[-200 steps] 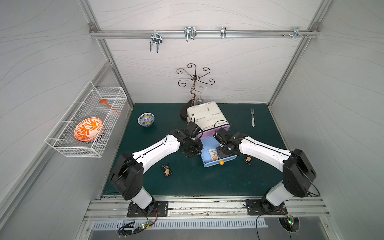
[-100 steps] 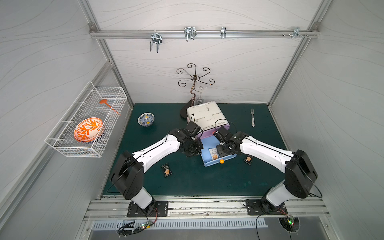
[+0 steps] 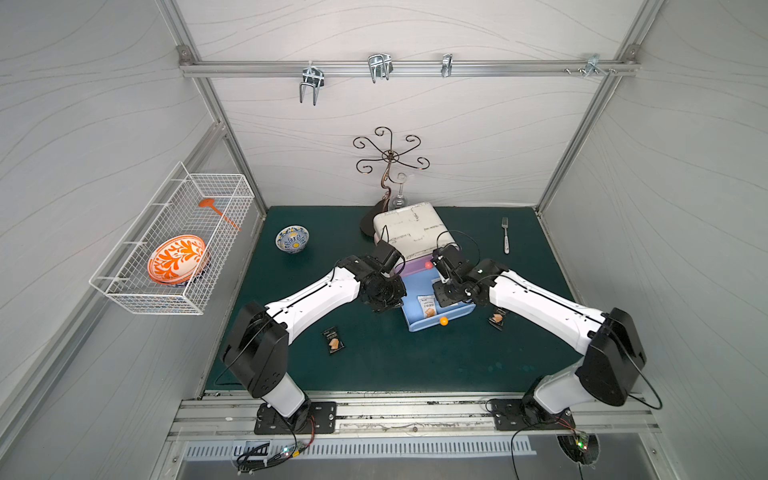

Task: Take the cookies out of the drawer
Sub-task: Pick up the cookie from the drawer, then place the cookie at the center of the board.

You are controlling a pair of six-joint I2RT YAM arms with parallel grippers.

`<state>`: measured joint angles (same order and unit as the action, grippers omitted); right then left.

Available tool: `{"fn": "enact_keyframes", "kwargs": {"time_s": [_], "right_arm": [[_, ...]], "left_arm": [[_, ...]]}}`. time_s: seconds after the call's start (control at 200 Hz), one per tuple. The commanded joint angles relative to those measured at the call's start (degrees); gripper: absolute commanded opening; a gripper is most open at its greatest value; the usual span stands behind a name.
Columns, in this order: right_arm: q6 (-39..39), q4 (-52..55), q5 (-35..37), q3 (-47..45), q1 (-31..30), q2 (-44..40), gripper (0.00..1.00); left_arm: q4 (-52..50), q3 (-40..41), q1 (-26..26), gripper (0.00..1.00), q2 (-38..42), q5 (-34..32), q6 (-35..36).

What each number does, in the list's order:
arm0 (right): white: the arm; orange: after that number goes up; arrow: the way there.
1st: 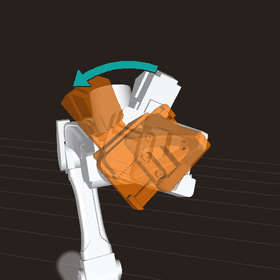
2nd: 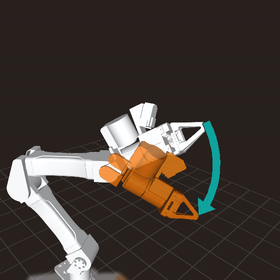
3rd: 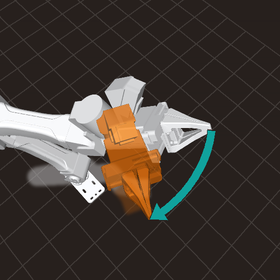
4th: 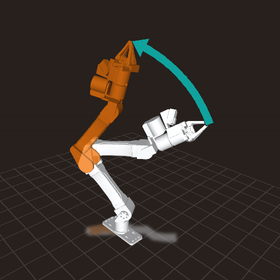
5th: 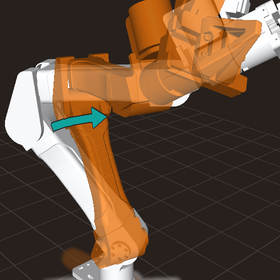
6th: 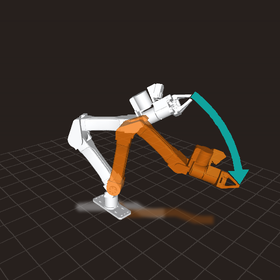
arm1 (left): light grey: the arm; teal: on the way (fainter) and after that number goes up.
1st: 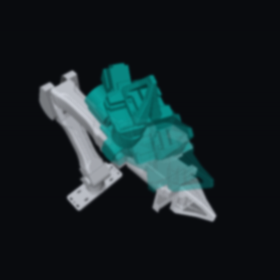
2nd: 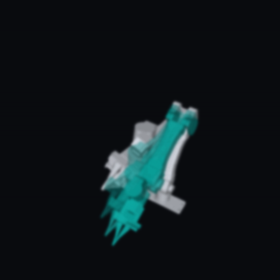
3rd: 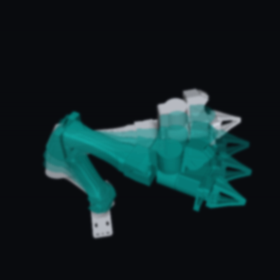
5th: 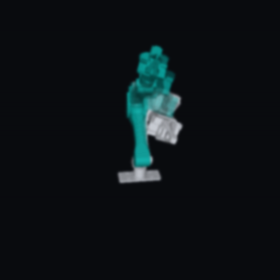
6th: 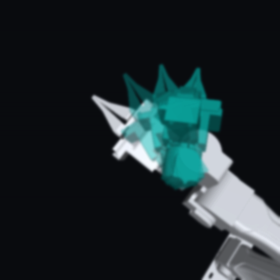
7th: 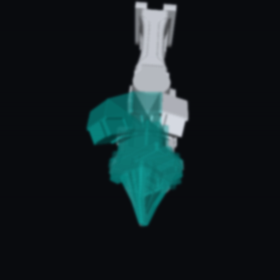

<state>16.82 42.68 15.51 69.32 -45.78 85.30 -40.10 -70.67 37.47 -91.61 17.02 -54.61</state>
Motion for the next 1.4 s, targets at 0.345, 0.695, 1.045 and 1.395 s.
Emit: {"fn": "enact_keyframes", "kwargs": {"time_s": [0.345, 0.695, 1.045, 1.395], "right_arm": [[-0.7, 7.8, -7.5, 1.1, 9.0, -13.9, 0.36], [-5.0, 16.6, -12.7, 1.1, 34.6, -10.9, 0.35], [-6.3, 11.4, -14.6, 2.3, 41.1, -3.8, 0.7], [-5.6, 6.0, -29.0, 4.3, 25.7, -3.7, 0.66]], "left_arm": [[4.7, -4.4, -1.5, 0.0, -0.5, 0.4, 0.8], [5.1, -4.8, -1.9, 0.0, -1.2, 0.6, 0.9], [5.0, -4.6, -2.1, 0.0, -1.3, 0.8, 1.3], [5.5, -4.8, -2.4, 0.0, -1.8, 1.3, 1.1]]}}
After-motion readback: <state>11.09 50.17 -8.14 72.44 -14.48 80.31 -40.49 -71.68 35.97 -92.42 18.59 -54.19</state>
